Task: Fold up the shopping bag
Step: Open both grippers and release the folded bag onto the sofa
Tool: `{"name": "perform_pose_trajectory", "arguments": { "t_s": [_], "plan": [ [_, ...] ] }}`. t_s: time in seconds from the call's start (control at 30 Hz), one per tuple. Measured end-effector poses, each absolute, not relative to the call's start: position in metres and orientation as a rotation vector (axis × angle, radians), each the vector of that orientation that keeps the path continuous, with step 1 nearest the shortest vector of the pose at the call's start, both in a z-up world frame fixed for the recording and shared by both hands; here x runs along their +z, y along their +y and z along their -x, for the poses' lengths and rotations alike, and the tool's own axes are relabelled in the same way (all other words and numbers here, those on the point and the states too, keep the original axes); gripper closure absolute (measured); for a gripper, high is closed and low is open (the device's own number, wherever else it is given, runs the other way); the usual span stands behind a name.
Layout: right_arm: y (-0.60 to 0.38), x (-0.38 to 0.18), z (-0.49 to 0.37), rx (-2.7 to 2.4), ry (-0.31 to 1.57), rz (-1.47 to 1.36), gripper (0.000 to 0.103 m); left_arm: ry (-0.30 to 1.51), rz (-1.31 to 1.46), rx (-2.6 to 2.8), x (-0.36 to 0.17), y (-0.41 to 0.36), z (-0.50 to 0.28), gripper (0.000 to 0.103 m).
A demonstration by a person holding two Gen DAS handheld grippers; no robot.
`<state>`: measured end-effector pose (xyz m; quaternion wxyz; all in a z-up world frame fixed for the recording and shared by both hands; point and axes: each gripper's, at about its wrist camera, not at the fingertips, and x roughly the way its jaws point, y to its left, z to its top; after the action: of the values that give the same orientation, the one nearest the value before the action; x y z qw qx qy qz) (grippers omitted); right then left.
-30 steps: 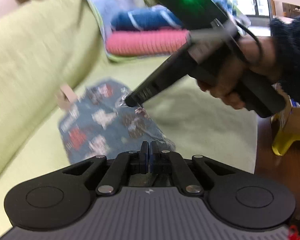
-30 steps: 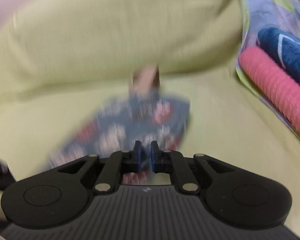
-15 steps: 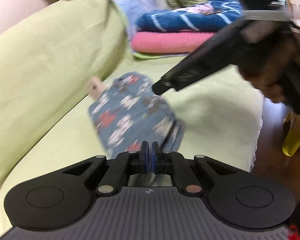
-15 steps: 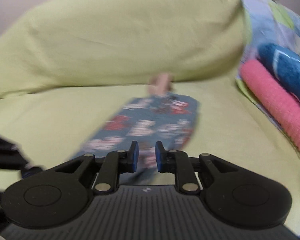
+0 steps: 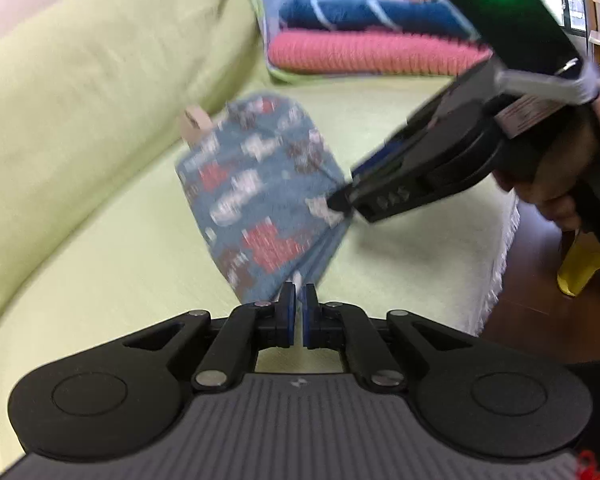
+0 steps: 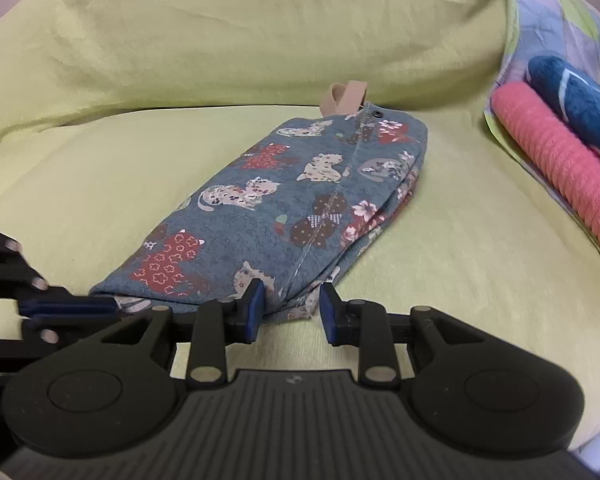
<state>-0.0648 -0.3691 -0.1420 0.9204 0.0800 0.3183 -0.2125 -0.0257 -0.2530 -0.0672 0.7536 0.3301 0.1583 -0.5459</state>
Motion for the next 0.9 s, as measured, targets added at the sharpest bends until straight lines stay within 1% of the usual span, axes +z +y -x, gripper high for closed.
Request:
{"name": "perform_pose_trajectory", "arguments": {
  "t_s": [0.13, 0.23, 0.3, 0.43, 0.47, 0.6, 0.63, 0.77, 0.9],
  "plan": [
    [-0.364, -0.142, 0.070, -0.442, 0.668, -0.163, 0.078, 0.337, -0.660, -1.155, -0.056, -0.251, 0.015, 0.102],
    [-0.365, -0.152, 0.067, -0.445, 0.707, -0.160, 0.078, 0.388, -0.685, -1.158, -0.072, -0.264, 0.005, 0.103],
    [-0.364, -0.156, 0.070, -0.445, 0.694, -0.159, 0.077, 0.428, -0.699, -1.166, -0.087, -0.269, 0.002, 0.103],
    [-0.365, -0.159, 0.074, -0.440, 0.681, -0.158, 0.076, 0.413, -0.678, -1.151, -0.093, -0.270, 0.006, 0.103],
    [-0.366, -0.159, 0.073, -0.443, 0.682, -0.163, 0.073, 0.410, -0.685, -1.148, -0.092, -0.270, 0.007, 0.103],
    [-0.367, -0.155, 0.074, -0.465, 0.712, -0.174, 0.064, 0.406, -0.721, -1.134, -0.087, -0.270, 0.014, 0.103],
    [-0.366, -0.154, 0.075, -0.471, 0.722, -0.178, 0.062, 0.418, -0.726, -1.124, -0.083, -0.268, 0.015, 0.101],
    [-0.363, -0.147, 0.092, -0.501, 0.716, -0.236, 0.062, 0.513, -0.705, -1.056, -0.067, -0.261, 0.018, 0.100],
    [-0.358, -0.137, 0.106, -0.507, 0.703, -0.286, 0.062, 0.602, -0.656, -0.995, -0.049, -0.254, 0.021, 0.095]
  ]
}}
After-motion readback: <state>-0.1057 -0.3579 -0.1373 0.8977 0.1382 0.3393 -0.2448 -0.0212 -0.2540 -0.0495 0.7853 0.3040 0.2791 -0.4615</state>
